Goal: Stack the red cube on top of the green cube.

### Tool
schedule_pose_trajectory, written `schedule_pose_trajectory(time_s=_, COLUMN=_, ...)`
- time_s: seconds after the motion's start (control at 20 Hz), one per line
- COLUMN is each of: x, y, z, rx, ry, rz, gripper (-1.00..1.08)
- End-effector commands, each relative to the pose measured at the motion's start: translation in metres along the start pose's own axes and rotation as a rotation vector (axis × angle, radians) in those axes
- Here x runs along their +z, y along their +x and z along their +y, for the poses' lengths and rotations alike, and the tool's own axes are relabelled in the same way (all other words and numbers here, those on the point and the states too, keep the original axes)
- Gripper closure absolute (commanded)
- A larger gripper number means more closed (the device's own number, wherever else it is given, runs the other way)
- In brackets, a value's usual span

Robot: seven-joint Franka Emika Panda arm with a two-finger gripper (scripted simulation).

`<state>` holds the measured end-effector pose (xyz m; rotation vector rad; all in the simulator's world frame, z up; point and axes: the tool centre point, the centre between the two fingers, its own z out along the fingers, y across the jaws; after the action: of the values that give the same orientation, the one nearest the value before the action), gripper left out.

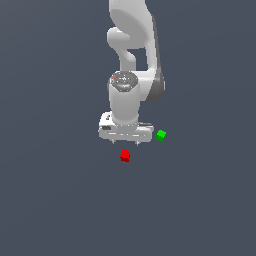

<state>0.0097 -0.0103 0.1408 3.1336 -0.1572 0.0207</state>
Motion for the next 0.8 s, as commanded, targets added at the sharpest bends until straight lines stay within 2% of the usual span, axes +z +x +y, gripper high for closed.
schedule_pose_trajectory(time_s=0.0, x=0.019, y=0.0, z=0.001, rx=0.033, ry=0.0, rz=-0.004, gripper=-0.92)
schedule_pose_trajectory(time_s=0.35, x=0.062, y=0.001, z=0.002, rx=0.114, ry=0.001, rz=-0.012, gripper=-0.92)
schedule_pose_trajectory(time_s=0.75, x=0.072, y=0.002, z=0.002, rx=0.132, ry=0.002, rz=-0.014, gripper=-0.92)
